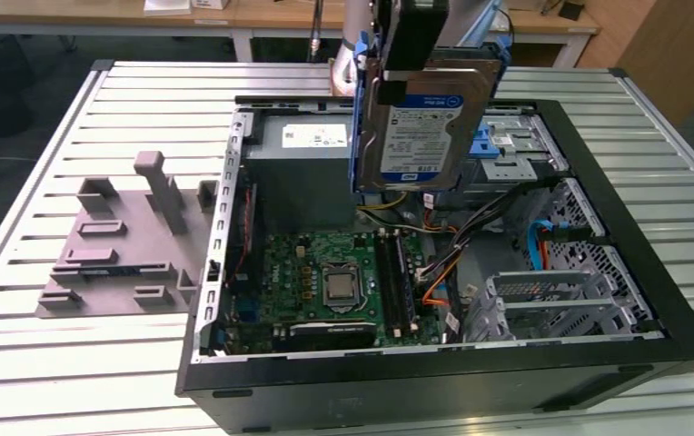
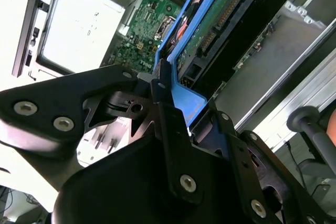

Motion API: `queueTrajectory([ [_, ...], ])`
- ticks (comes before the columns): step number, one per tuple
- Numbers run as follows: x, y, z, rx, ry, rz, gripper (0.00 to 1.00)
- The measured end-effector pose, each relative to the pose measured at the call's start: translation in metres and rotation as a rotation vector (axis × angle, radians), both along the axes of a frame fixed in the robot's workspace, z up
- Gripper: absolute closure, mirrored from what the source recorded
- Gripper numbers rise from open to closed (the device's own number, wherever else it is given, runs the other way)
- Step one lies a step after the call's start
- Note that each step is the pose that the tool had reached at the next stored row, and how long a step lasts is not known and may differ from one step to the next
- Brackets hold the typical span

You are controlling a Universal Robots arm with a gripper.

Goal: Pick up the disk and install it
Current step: 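Insert the disk into the insertion slot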

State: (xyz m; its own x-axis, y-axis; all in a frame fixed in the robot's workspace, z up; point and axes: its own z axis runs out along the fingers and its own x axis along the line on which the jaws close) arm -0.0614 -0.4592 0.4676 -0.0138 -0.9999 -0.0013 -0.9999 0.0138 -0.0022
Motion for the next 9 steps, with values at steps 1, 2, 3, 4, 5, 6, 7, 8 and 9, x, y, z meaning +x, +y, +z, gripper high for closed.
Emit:
queueTrajectory([
  [1, 0.002, 0.0, 0.0, 0.0, 0.0, 0.0, 0.64],
  [2, 0.0038, -0.0001, 0.0, -0.0001, 0.0, 0.0, 0.64],
  [3, 0.0051, -0.0001, -0.0001, 0.0, 0.0, 0.0, 0.64],
  [4, 0.0057, -0.0002, -0.0001, 0.0, 0.0, 0.0, 0.64],
  [5, 0.0061, -0.0002, -0.0001, 0.0, 0.0, 0.0, 0.64],
  [6, 0.0062, -0.0002, -0.0001, 0.0, 0.0, 0.0, 0.64],
  [7, 0.0063, -0.0002, -0.0001, 0.0, 0.0, 0.0, 0.64],
  [8, 0.0064, -0.0002, -0.0001, 0.0, 0.0, 0.0, 0.64],
  [9, 0.0064, -0.0004, 0.0, 0.0, 0.0, 0.0, 0.64],
])
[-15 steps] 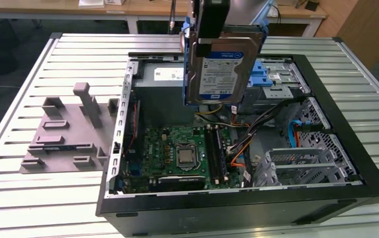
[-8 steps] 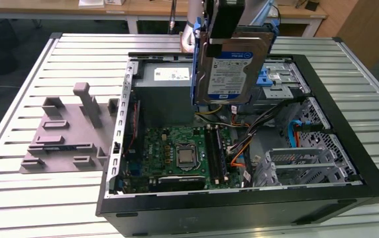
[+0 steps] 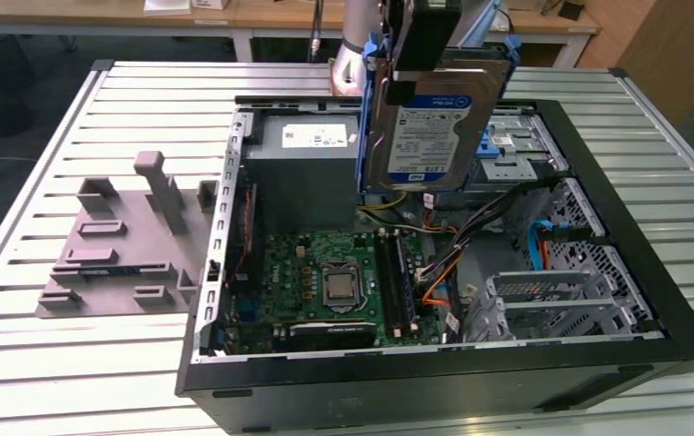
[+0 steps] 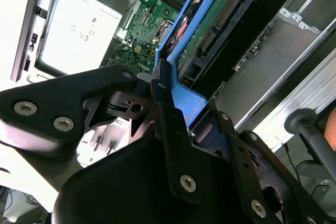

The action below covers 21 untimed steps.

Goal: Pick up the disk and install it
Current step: 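Insert the disk into the insertion slot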

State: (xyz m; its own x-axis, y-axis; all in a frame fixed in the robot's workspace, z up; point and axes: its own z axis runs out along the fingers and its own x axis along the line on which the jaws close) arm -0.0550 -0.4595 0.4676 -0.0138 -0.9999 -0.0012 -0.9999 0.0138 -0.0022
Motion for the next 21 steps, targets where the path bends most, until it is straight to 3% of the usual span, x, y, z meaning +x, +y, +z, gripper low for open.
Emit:
queueTrajectory([
  [11, 0.0, -0.006, 0.0, 0.0, 0.0, 0.0, 0.64],
  [16, 0.0, -0.0107, -0.0001, 0.0001, -0.0001, 0.0, 0.64],
  [21, 0.0, -0.011, 0.0, -0.0001, 0.0, 0.0, 0.64],
])
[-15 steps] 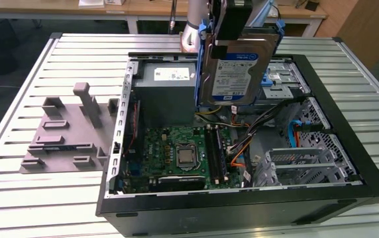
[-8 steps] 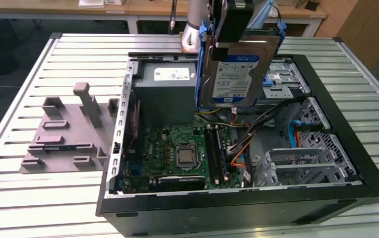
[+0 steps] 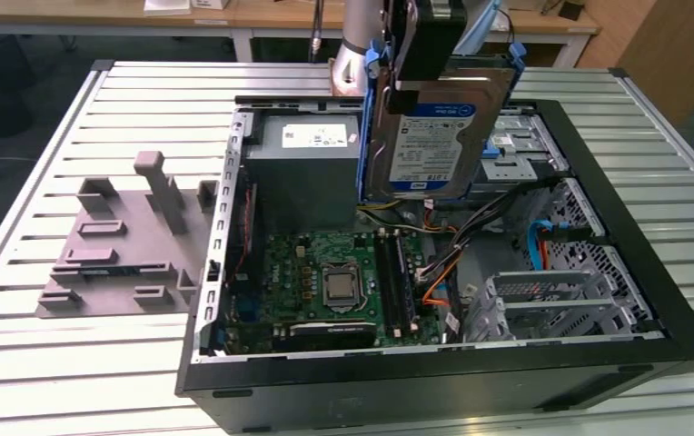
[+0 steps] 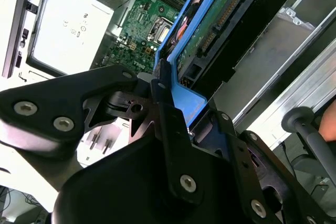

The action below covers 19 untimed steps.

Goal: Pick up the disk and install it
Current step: 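Insert the disk into the insertion slot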

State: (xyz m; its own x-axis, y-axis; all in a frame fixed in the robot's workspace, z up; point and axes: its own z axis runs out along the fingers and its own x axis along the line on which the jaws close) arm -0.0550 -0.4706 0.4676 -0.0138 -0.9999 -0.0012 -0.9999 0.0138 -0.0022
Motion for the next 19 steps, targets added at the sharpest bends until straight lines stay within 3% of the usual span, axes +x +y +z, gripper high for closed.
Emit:
queueTrajectory([
  [4, 0.0, -0.0009, 0.0, 0.0, 0.0, 0.0, 0.64],
  [19, 0.0, -0.0169, -0.0001, 0.0001, 0.0, 0.0, 0.64],
])
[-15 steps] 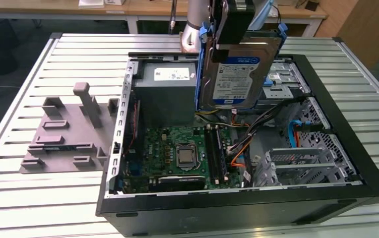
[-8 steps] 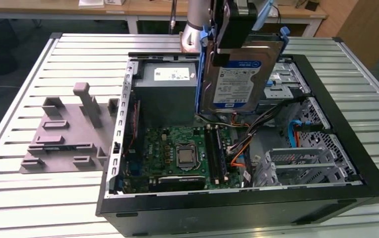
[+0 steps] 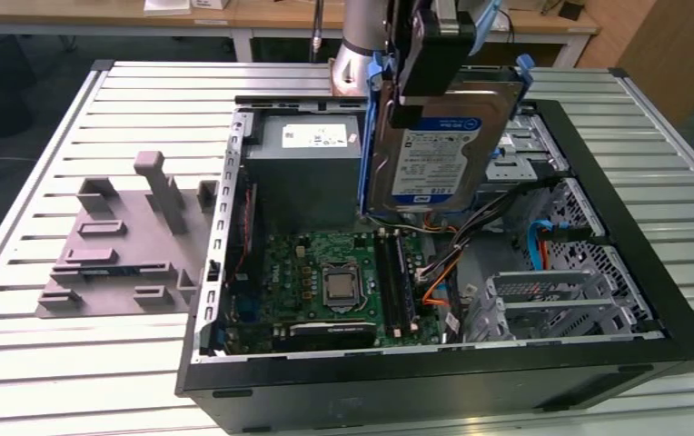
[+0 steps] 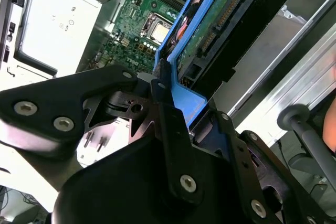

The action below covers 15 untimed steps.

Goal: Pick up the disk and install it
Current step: 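Insert the disk into the insertion slot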

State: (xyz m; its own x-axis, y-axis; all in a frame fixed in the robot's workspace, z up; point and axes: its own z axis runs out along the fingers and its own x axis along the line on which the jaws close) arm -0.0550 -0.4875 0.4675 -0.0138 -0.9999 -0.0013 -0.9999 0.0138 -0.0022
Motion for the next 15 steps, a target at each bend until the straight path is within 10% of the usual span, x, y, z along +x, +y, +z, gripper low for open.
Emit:
queueTrajectory([
  [15, 0.0112, -0.0012, 0.0, -0.0001, 0.0, 0.0, 0.64],
])
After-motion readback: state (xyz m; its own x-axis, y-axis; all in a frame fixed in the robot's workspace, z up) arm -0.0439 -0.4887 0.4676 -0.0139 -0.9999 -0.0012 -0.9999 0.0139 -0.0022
